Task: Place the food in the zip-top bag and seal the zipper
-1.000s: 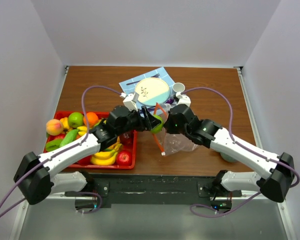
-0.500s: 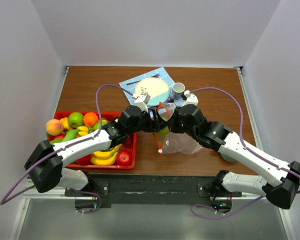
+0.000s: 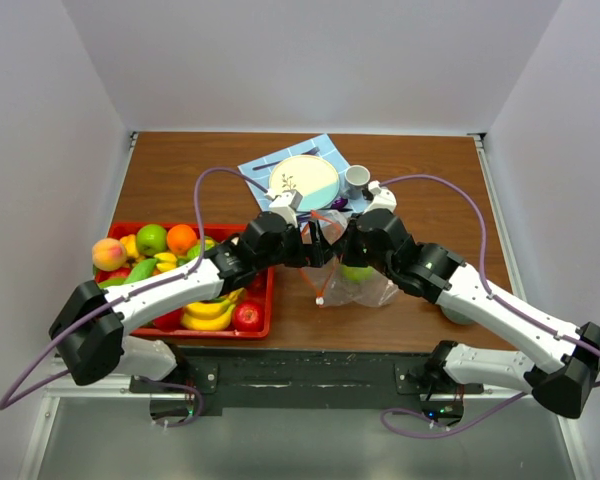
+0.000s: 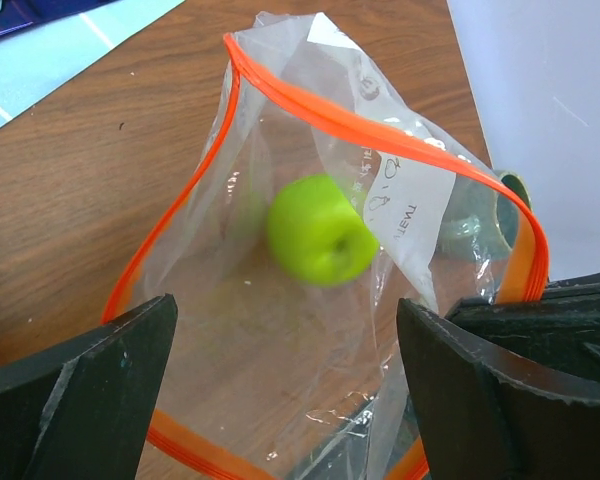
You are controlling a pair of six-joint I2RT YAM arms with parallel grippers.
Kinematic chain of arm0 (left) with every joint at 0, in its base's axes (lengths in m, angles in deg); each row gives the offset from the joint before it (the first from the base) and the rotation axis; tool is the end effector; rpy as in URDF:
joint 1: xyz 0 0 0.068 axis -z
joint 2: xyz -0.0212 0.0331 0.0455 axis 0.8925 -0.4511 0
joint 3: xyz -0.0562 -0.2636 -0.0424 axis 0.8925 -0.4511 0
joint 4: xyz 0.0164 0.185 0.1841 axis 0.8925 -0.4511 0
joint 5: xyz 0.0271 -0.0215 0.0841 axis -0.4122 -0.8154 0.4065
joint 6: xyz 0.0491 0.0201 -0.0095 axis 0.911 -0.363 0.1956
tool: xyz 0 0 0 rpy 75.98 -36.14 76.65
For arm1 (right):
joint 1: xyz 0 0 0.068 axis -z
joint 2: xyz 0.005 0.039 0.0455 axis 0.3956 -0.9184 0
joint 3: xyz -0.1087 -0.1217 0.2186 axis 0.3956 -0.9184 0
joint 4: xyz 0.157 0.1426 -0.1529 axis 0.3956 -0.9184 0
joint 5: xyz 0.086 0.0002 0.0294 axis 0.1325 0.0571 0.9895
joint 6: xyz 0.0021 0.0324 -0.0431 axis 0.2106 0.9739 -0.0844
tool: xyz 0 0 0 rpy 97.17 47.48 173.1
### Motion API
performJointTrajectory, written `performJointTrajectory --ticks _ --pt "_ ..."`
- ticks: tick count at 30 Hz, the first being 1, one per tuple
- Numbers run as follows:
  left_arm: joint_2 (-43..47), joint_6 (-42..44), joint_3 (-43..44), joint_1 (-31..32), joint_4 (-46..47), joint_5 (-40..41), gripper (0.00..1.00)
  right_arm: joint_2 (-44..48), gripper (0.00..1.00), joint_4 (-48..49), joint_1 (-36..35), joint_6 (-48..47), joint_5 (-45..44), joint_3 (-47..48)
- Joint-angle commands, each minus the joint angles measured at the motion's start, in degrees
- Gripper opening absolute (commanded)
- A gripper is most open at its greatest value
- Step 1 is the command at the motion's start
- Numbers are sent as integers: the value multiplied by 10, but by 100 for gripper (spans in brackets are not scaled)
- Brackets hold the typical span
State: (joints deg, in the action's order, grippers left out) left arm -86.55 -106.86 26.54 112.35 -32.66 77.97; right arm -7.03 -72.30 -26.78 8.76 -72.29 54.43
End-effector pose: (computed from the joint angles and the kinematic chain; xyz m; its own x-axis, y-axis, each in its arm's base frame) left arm 0.2000 -0.2311 0.2646 -0.7423 -0.2301 -0.6293 0.3199 0.7036 -0.6346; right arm 0.1614 0.1759 0.3337 -0.6443 0.2647 -0.7175 -0.1571 0.8723 0.4630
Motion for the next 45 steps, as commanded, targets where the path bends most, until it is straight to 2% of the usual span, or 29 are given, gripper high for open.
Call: performJointTrajectory --ticks 1,4,10,14,17,22,24,31,42,45 --pt "29 15 36 7 1 -4 95 0 0 11 -2 -5 -9 12" --pt "62 21 38 7 -43 19 94 -3 0 8 -1 -11 -19 13" --pt "171 7 46 7 -192 174 90 -16 0 10 -1 -20 -30 16" --pt "195 -32 22 1 -309 274 90 -25 0 21 -2 -26 -27 15" --pt "191 -50 -4 -20 -338 305 93 -36 0 30 -1 -27 -20 16" --pt "181 -29 -66 -93 -285 253 92 -48 0 36 -2 -28 -7 16" --pt "165 -21 -84 -103 -267 236 92 -48 0 37 -1 -29 -7 14" --pt "107 -3 -113 -106 -191 214 89 -47 0 41 -1 -28 -2 5" --pt "52 -13 -133 -108 -148 225 85 -53 0 48 -1 -24 5 -3" --pt "51 -8 -129 -108 -146 225 74 -54 0 47 -1 -24 7 -1"
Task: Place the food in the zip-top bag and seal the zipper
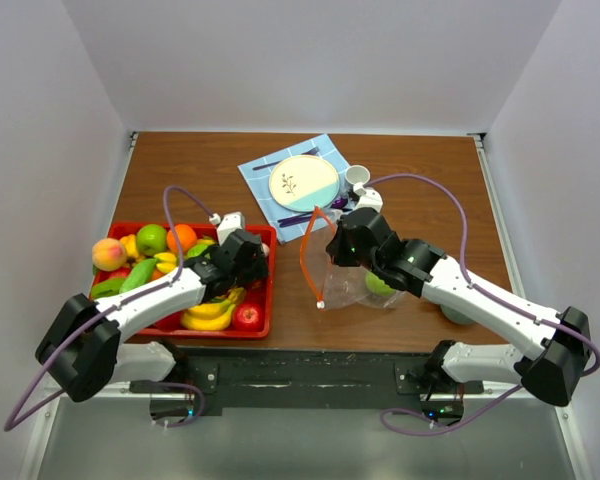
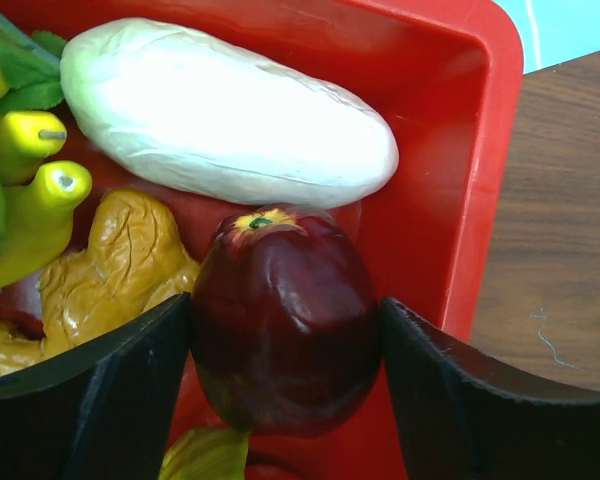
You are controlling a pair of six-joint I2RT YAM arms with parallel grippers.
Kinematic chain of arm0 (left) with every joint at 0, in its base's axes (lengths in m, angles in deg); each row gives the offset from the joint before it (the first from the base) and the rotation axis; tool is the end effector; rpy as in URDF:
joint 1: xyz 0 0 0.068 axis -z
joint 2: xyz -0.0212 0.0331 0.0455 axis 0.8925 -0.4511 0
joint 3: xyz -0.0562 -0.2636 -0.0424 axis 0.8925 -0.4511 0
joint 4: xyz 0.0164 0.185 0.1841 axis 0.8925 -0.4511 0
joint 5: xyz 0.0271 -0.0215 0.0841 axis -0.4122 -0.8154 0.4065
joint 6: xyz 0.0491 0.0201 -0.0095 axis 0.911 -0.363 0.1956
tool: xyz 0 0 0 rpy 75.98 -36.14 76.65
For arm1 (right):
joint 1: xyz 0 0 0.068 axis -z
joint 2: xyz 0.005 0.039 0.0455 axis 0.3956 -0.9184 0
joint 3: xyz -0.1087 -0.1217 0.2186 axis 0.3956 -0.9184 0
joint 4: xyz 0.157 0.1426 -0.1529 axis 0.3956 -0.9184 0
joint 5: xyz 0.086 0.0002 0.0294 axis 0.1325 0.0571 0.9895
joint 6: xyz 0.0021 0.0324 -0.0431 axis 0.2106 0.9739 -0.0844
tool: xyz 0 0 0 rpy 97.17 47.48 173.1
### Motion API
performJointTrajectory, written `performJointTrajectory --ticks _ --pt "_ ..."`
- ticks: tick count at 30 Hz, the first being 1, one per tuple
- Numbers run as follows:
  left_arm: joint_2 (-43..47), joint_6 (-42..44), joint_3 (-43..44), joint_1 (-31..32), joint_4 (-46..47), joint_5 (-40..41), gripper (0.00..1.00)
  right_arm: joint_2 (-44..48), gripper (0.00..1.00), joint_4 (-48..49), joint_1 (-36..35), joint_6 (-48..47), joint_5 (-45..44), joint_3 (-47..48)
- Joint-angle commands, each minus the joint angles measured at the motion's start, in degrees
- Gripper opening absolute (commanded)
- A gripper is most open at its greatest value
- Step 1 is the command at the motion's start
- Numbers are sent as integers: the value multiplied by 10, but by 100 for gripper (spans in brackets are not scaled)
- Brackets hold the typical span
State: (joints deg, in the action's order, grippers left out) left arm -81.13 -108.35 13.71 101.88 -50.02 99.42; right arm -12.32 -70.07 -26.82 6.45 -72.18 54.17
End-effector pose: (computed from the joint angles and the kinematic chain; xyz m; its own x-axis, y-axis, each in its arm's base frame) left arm 0.1963 -0.1403 0.1922 -0.7090 -0.3008 -0.6379 -0.1723 0.9509 -0.2570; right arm 0.1752 0.1927 0.3144 -0.6656 0.1960 -0.7201 -0.1691 0.9002 0.4014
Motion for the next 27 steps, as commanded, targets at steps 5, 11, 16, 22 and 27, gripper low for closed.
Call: performJointTrajectory --ticks 5,11,16,22,27 --pt "34 25 28 -3 -7 19 49 1 0 21 -1 -2 5 3" --pt "101 60 73 -3 -68 27 34 -3 0 24 -1 -5 4 7" --pt "144 88 115 0 -56 -63 31 -9 0 30 -1 -8 5 14" --pt "132 53 149 44 23 -144 30 -9 0 30 -1 -5 5 20" --pt "56 29 175 103 92 -161 30 0 0 20 -1 3 3 28"
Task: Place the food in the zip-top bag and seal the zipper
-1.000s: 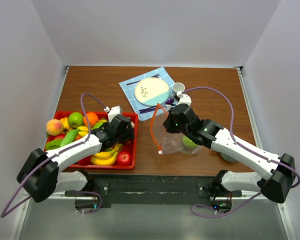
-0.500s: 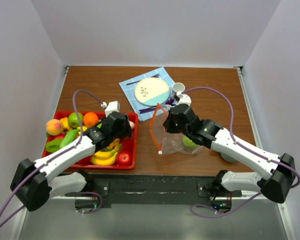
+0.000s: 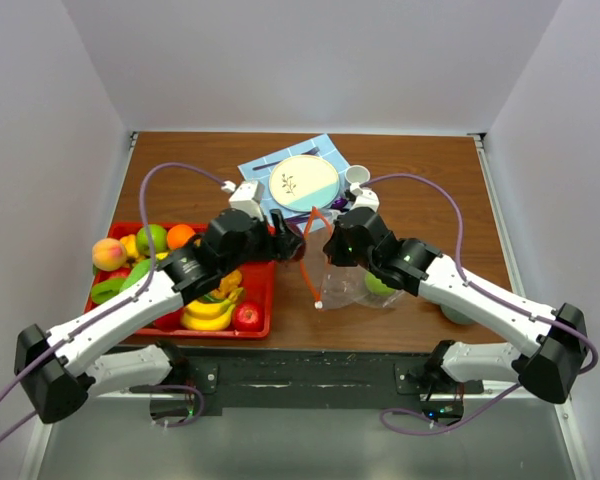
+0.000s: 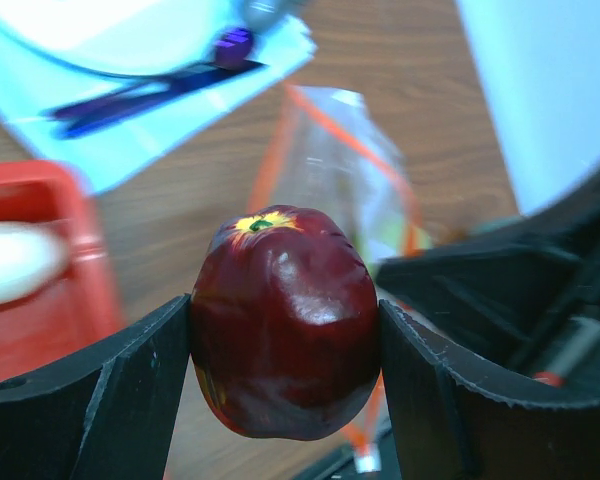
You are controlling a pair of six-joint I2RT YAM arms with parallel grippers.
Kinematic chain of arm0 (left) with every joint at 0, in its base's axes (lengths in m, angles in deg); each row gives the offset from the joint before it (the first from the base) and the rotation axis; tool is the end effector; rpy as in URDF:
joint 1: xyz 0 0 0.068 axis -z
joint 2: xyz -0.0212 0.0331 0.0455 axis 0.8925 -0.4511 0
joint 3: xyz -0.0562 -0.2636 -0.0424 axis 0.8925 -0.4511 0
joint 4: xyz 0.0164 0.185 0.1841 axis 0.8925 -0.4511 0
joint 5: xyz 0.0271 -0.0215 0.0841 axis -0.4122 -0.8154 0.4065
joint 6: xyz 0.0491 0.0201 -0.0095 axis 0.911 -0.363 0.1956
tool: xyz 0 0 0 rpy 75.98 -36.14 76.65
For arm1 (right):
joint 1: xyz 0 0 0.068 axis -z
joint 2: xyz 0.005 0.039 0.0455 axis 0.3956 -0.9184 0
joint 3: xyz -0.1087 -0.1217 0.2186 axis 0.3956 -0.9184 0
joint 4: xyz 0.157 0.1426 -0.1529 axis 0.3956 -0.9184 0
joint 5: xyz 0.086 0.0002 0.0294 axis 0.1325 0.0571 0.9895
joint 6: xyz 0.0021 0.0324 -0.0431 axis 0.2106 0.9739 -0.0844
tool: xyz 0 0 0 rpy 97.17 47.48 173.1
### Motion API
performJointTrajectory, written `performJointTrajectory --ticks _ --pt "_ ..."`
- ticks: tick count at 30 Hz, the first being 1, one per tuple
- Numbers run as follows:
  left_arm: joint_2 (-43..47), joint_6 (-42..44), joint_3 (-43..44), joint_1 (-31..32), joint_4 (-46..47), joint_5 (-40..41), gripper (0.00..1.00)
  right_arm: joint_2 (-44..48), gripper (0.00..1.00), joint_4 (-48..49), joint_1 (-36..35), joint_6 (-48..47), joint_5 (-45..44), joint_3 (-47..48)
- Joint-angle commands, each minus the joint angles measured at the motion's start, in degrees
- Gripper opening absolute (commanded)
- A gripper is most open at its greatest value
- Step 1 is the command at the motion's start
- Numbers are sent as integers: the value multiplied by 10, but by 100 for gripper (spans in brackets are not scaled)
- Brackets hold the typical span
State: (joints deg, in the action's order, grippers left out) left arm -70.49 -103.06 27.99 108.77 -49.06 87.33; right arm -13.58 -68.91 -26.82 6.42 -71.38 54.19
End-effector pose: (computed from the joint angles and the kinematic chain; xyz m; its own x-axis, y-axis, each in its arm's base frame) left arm 0.1744 -0.1693 0.3172 -0.6226 -0.2998 -0.7228 0.2465 0.8015 -0.5448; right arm 0.1786 0.1975 0.3108 -0.6729 0.1911 -0.7146 -0.1766 0.8966 0.4061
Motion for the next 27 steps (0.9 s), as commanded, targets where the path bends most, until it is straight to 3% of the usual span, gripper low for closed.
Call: performJointTrajectory --ticks 1,6,9,10,13,22,27 --pt "-61 -27 33 38 94 -47 30 16 0 6 -1 4 -8 28" --pt "-131 -29 49 50 131 -65 31 47 0 -16 -1 7 -24 36" --pt "-150 -26 63 53 137 -71 61 66 0 -24 -1 7 -37 34" --pt "-152 -23 67 54 138 -71 80 68 0 -26 -1 7 -38 34" --pt "-150 -16 76 56 139 -70 99 68 0 -30 -1 8 -41 32" --pt "-107 -8 89 56 79 -37 100 57 0 -23 -1 7 -39 29" --pt "-31 -14 90 55 -62 84 100 52 0 -21 -1 -1 -38 26"
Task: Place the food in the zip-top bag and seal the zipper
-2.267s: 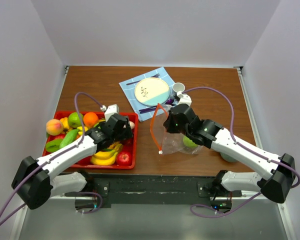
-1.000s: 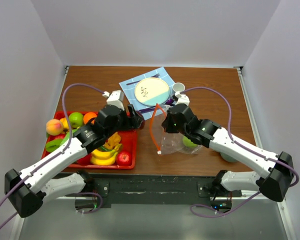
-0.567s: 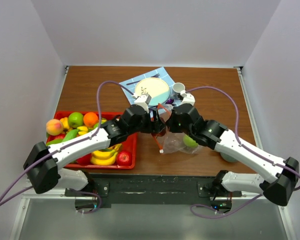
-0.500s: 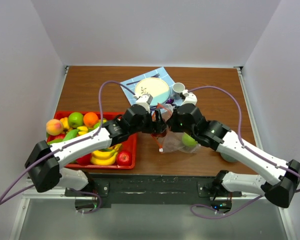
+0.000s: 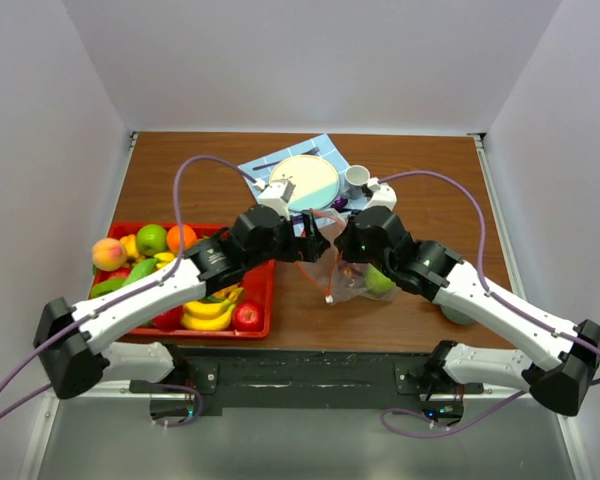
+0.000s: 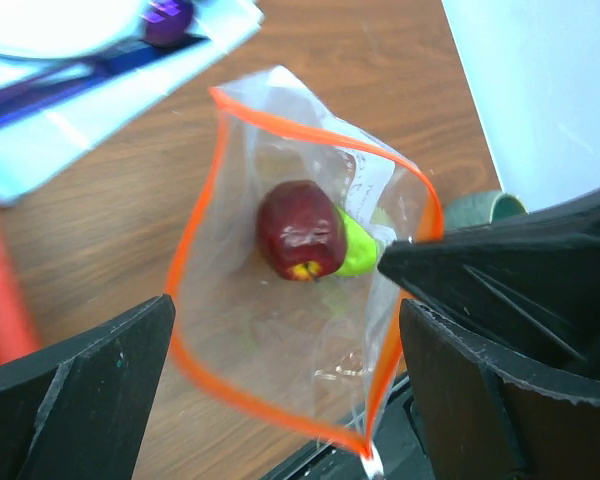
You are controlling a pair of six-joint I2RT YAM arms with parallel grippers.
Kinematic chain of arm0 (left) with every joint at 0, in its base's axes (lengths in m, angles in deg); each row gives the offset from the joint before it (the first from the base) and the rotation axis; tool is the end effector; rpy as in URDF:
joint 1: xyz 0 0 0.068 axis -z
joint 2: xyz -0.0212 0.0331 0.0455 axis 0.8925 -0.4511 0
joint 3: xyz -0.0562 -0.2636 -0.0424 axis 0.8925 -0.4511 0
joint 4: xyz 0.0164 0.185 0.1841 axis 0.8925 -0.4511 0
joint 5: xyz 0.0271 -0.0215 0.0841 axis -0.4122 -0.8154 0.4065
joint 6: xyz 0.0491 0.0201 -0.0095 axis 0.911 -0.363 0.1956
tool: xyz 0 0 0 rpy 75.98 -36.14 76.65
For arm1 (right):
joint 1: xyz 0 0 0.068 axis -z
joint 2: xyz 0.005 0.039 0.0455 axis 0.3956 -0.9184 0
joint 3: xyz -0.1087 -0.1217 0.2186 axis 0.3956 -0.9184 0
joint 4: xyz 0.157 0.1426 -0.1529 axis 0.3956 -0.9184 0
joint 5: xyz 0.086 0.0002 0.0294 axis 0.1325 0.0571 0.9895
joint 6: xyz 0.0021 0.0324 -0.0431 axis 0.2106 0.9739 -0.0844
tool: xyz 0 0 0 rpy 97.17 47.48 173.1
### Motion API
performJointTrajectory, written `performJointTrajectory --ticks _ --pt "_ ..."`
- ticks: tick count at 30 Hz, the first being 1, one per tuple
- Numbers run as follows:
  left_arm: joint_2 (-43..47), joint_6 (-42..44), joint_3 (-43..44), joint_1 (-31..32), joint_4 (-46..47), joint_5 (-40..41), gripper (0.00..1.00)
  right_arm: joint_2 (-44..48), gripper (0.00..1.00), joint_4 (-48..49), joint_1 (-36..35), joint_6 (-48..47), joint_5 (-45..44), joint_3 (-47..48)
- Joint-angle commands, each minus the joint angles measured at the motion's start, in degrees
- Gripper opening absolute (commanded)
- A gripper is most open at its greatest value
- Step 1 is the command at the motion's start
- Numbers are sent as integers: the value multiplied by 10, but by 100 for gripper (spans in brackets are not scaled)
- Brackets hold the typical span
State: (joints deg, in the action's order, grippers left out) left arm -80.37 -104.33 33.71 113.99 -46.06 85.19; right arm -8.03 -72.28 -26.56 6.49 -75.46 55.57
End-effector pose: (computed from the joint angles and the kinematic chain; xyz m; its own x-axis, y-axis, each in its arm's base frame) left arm 0.1835 -0.2175 0.3152 -0.6804 -0.2330 -0.6948 0.3153 0.7628 -0.5645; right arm 0.1659 0.1769 0.3369 -0.6070 0.2483 -0.7549 -0.1485 0.8978 0.4147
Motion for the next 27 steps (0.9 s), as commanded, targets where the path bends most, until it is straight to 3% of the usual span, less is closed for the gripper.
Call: performJointTrajectory --ticks 1,5,11,16,27 --pt "84 -8 33 3 -124 126 100 -3 0 13 -3 -4 3 12" --pt "117 -114 13 2 -332 221 100 -12 0 5 -3 -14 10 17" --pt "172 -223 -93 2 -426 156 100 -18 0 13 -3 -14 24 5" --pt "231 -263 -159 2 -429 147 100 -24 0 25 -4 -7 36 -12" --pt "208 -234 -190 2 -397 94 100 -21 0 28 -3 -6 33 -27"
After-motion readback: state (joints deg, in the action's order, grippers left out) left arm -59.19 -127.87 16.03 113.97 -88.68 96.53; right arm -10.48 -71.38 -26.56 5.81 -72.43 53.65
